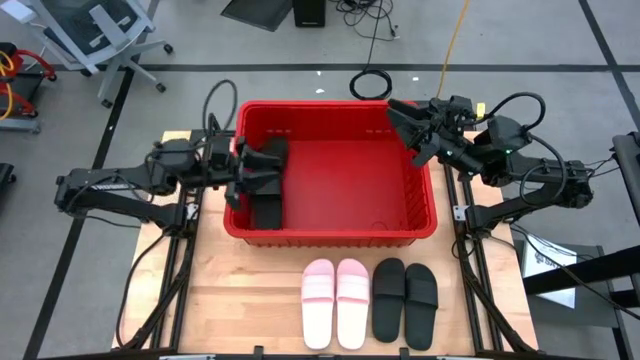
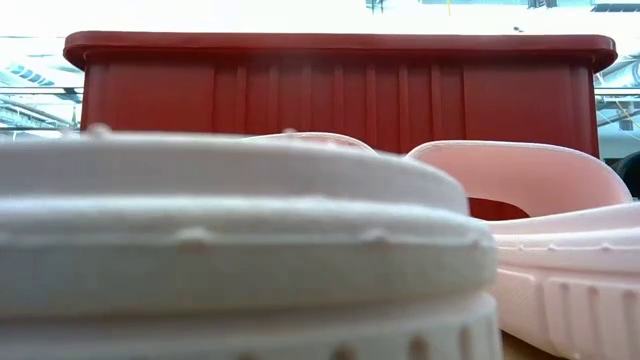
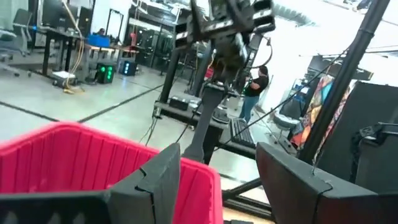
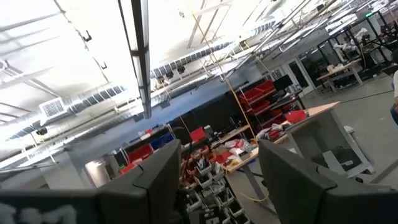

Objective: Pick and place slides into bin
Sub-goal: Put the left pink slide into the bin

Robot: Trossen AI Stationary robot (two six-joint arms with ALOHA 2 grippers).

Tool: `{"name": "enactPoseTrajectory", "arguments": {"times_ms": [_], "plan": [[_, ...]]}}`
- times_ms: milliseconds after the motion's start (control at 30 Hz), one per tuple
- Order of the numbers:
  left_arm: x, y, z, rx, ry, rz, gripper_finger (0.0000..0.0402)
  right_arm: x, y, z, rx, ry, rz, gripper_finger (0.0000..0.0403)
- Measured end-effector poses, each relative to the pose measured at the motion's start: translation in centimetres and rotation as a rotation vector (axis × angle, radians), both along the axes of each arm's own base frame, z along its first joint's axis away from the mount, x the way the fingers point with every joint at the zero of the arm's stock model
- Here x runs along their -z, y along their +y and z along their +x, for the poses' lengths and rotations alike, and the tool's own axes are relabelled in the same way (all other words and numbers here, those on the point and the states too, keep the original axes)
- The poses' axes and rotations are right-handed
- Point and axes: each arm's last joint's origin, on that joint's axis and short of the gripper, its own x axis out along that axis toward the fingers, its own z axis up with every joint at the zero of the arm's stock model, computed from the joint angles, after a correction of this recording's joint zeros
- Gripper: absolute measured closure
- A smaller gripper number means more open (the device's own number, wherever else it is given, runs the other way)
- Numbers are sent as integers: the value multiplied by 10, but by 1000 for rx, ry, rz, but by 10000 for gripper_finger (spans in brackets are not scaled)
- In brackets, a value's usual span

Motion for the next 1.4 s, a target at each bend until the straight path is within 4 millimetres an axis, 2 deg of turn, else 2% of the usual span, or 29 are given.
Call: {"name": "enactPoseTrajectory", "arguments": {"times_ms": [333,467,600,800,1067,1200,1400], "plan": [[-75,-11,-21,-5,-76,158,197,-3,0,-1,0,-39,0,197],[-101,-19,-26,22,-92,206,197,-7,0,-3,2,-83,-2,197],[-116,-29,-22,37,-76,262,197,-7,0,-3,1,-86,-3,197],[-124,-50,-6,55,-53,314,197,-7,3,3,-50,-106,-3,197],[-121,-86,16,-64,34,385,197,-5,8,9,-239,-117,-13,197],[-120,-108,25,-122,69,424,197,-5,15,9,-347,-124,-14,197],[-115,-141,36,-200,125,452,197,-2,32,13,-418,-105,-16,197]]}}
